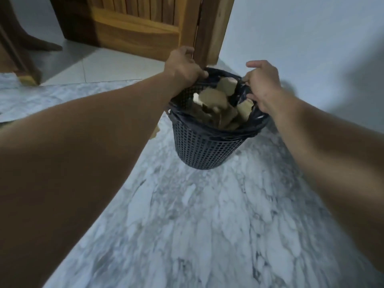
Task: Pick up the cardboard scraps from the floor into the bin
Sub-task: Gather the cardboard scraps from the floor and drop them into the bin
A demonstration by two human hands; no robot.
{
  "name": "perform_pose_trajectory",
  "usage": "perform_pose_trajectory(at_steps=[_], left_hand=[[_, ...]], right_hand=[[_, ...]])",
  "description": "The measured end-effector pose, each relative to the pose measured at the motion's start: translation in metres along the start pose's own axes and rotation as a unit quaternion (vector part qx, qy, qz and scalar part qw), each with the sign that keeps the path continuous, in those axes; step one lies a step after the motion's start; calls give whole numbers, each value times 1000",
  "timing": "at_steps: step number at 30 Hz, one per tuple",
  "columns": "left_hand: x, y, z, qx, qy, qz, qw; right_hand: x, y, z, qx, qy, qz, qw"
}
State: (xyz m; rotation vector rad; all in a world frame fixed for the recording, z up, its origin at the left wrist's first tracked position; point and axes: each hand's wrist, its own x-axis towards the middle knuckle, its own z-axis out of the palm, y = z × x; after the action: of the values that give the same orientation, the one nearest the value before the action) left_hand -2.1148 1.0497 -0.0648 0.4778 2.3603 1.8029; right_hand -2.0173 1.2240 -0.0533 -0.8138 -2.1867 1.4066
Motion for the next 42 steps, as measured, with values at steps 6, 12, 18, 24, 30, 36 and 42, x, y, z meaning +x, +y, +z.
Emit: perform_pose_trajectory(at_steps=[6, 12, 18, 24, 30, 36, 42], left_hand=[[-83, -46, -82, 31, 88, 27, 995], [-216, -146, -215, 140, 150, -47, 978], [-388, -250, -326, 346, 207, -227, 886], [-562, -321, -363, 402, 165, -405, 805], [-574, -359, -350, 422, 211, -432, 769], [-587, -369, -391, 404, 362, -450, 709], [-641, -386, -420, 314, 395, -477, 719]], right_hand=[[-74, -25, 56, -10, 38, -88, 995], [-190, -21, 171, -55, 4, -160, 986], [-311, 19, 276, -157, -211, -109, 959], [-417, 82, 363, -374, -452, -84, 805], [-505, 114, 424, -431, -462, -265, 728], [-580, 97, 487, -364, -473, -361, 717], [-630, 74, 540, -390, -536, -499, 558]])
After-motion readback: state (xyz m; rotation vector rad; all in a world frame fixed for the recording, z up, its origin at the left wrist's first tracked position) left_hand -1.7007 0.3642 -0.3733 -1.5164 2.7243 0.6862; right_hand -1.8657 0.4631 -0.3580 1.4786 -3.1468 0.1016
